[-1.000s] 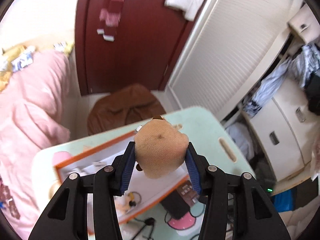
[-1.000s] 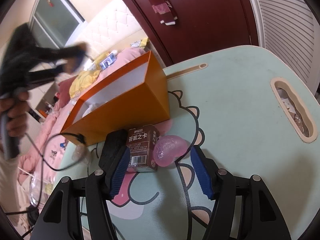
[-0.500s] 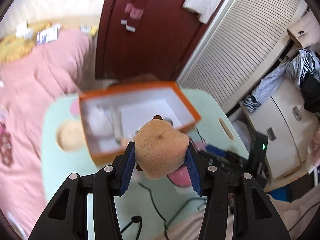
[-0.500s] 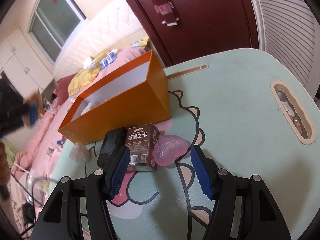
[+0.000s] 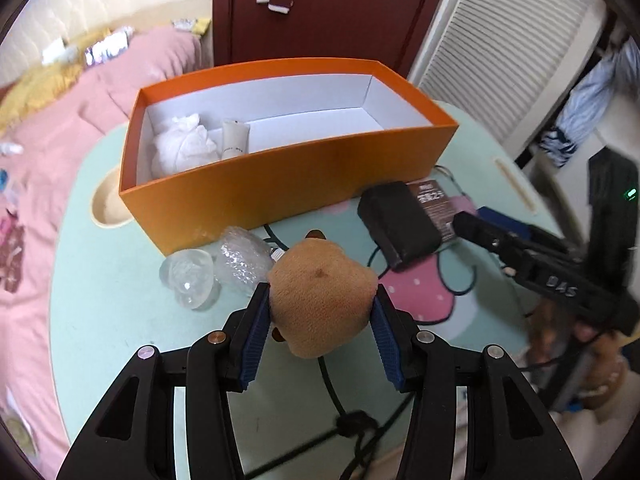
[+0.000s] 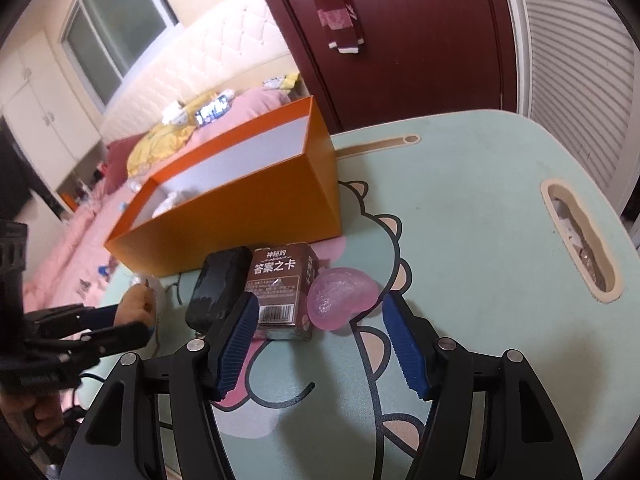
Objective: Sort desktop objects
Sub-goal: 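Carry the plush toy out and set it beside the bubble wrap, open left gripper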
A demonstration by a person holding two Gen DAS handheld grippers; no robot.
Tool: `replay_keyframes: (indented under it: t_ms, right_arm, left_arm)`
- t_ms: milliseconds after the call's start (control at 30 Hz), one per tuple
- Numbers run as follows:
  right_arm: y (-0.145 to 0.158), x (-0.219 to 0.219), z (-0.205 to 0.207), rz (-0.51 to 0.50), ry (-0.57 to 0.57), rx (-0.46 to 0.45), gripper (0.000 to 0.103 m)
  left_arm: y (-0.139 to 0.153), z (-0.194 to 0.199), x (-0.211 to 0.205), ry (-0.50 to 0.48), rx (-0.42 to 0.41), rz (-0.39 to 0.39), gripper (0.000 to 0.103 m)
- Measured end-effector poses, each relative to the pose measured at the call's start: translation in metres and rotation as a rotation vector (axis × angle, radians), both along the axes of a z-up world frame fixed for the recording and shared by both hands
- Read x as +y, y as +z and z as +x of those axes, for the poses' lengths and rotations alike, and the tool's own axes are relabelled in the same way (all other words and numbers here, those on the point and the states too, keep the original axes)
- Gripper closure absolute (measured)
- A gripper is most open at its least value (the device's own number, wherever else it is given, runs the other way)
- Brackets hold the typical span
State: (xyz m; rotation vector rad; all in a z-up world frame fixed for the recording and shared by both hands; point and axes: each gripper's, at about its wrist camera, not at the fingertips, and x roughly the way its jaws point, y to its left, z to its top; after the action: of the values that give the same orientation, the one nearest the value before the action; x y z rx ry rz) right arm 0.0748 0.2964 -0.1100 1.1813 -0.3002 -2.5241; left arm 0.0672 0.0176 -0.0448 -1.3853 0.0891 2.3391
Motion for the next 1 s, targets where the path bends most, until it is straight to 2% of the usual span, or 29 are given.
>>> replay_keyframes:
  t_ms: [200, 267, 333, 467, 633, 733, 900, 1000]
  right_arm:
    - [-0.001, 0.001, -0.001, -0.007, 0.005, -0.002, 0.038]
    - [-0.001, 0.001, -0.001, -0.007, 0.004, -0.003, 0.038]
    - [0.001, -0.003, -0.005, -0.007, 0.003, -0.005, 0.038]
    - [0.000, -0.002, -0.001, -0.008, 0.003, -0.003, 0.038]
    - [0.000, -0.003, -0.002, -0.010, 0.005, -0.002, 0.038]
    - [0.000, -0.003, -0.002, -0.012, 0.006, 0.000, 0.038]
    - [0.000, -0.004, -0.001, -0.011, 0.011, 0.005, 0.036]
    - [-0.001, -0.004, -0.001, -0.014, 0.012, 0.007, 0.036]
  left_arm:
    - [-0.012, 0.002, 0.005, 0.026, 0.006, -0.007, 0.042]
    - [-0.012, 0.002, 0.005, 0.033, -0.001, -0.014, 0.028]
    - [-0.012, 0.002, 0.004, 0.037, -0.008, -0.011, 0.027]
    - [-0.007, 0.004, -0.003, 0.029, -0.011, 0.050, 0.027]
    - [0.018, 0.019, -0.027, 0.061, 0.080, 0.164, 0.027]
    - [0.027, 0.020, -0.052, 0.159, 0.116, 0.154, 0.019]
    - [0.004, 0.004, -0.088, 0.332, 0.026, 0.076, 0.019]
    - [-0.015, 0.000, -0.089, 0.348, -0.013, 0.004, 0.019]
